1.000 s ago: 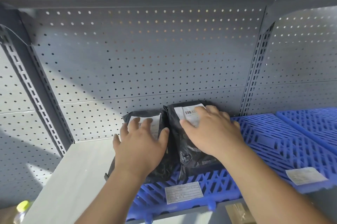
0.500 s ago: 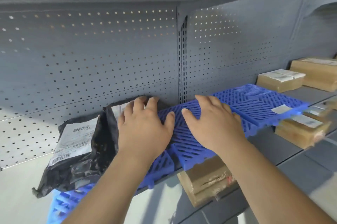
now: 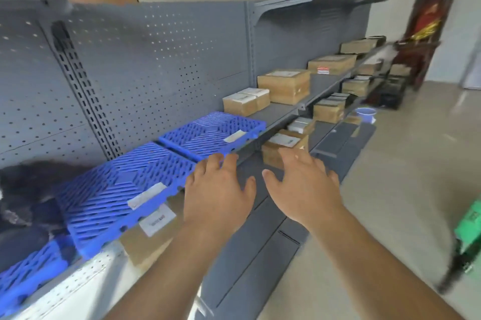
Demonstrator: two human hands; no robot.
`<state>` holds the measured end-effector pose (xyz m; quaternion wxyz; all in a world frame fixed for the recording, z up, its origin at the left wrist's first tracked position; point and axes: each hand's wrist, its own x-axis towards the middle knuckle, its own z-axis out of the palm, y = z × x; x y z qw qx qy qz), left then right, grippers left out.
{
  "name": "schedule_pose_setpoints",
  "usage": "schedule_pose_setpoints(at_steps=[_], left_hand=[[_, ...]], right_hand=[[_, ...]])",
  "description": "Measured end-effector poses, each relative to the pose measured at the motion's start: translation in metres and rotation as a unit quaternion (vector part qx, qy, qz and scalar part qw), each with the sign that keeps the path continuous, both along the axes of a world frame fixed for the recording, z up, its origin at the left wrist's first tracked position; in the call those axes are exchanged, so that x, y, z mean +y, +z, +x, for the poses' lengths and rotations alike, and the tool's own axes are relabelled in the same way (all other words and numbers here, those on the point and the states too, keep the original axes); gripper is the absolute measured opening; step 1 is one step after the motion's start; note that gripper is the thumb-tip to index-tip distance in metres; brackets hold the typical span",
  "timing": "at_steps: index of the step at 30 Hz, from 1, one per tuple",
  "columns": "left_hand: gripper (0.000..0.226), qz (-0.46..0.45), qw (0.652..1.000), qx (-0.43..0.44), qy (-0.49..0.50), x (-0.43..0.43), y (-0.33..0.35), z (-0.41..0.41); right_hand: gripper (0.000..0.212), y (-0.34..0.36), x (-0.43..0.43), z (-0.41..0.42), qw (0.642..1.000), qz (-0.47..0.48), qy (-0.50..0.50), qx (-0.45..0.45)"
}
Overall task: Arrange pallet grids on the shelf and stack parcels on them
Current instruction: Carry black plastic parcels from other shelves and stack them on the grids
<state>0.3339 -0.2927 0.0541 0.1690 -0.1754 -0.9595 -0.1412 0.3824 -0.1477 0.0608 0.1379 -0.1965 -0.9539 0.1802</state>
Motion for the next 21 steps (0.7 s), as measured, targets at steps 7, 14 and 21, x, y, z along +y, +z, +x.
schedule_pose_setpoints(at_steps=[7,14,21], left_hand=[[0.053,-0.019,0.991,-0.044,-0.128,0.135,-0.026,0.029],[0.056,-0.021,0.966,-0.081,-0.245,0.245,-0.044,0.034],[0.052,-0.007,0.939,-0.104,-0.326,0.341,-0.057,0.001]], right_hand=[[0.06,-0.025,0.121,0.068,0.992,-0.017,-0.125,-0.029],[0.065,-0.05,0.208,0.101,0.97,-0.036,-0.234,-0.057],[0.065,-0.062,0.287,0.078,0.946,-0.032,-0.316,-0.067]])
